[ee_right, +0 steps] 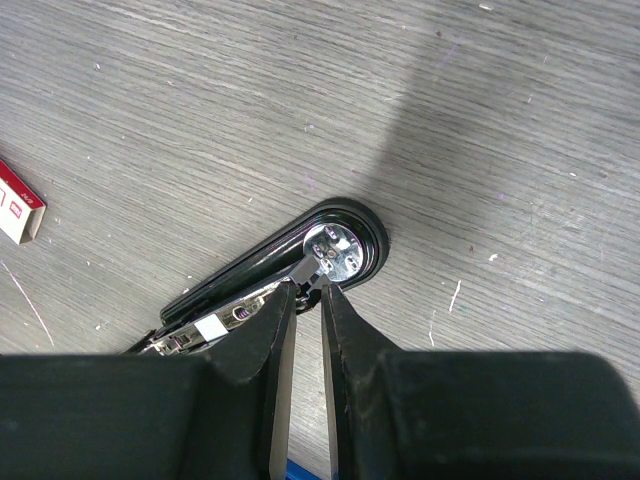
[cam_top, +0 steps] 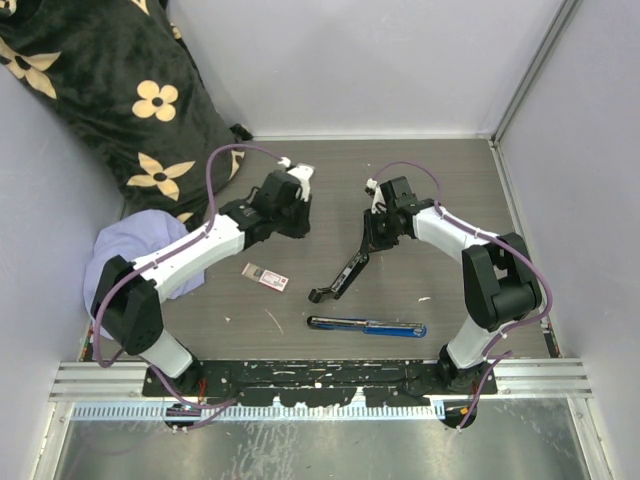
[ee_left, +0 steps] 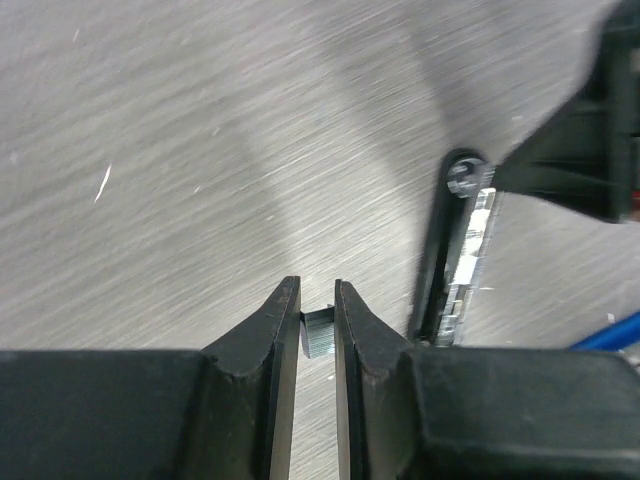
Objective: Load the staples into the stapler
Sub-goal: Pick up the stapler, then place the staple at the center of the board.
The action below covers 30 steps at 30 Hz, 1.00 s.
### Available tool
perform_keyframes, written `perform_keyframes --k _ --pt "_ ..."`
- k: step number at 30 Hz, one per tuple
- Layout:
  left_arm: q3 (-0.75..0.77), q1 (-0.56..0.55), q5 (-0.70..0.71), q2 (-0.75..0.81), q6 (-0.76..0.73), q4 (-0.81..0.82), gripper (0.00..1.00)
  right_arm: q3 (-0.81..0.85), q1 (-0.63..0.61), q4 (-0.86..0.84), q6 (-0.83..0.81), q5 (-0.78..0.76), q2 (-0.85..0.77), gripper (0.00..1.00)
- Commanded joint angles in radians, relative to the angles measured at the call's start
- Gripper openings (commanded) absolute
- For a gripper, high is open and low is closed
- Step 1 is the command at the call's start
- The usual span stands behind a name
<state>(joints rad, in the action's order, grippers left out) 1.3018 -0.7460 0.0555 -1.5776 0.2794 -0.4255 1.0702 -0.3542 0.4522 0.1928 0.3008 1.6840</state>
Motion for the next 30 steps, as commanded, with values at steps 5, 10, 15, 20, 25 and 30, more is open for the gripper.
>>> perform_keyframes --k 5,10,15,20,25,30 --pt "-0.140 0.084 -0.107 -0.017 0.050 0.108 0.17 -0.042 -0.009 0.082 -0.035 -0.051 0.054 0.20" --pt "-0.137 0.083 -0.091 -0.118 0.025 0.156 0.16 -0.043 -0.008 0.085 -0.035 -0.052 0.054 0.20" --pt "-0.121 0.083 -0.079 -0.211 0.004 0.176 0.15 -0.043 -0.008 0.083 -0.036 -0.053 0.059 0.20" --pt "-0.107 0.082 -0.063 -0.258 -0.012 0.181 0.16 -0.041 -0.008 0.084 -0.036 -0.052 0.064 0.20" --pt "-0.097 0.073 -0.013 -0.286 -0.035 0.158 0.21 -0.041 -0.009 0.083 -0.038 -0.052 0.069 0.20" --pt "-0.087 0.057 0.042 -0.318 -0.059 0.131 0.29 -0.039 -0.009 0.082 -0.037 -0.051 0.071 0.20"
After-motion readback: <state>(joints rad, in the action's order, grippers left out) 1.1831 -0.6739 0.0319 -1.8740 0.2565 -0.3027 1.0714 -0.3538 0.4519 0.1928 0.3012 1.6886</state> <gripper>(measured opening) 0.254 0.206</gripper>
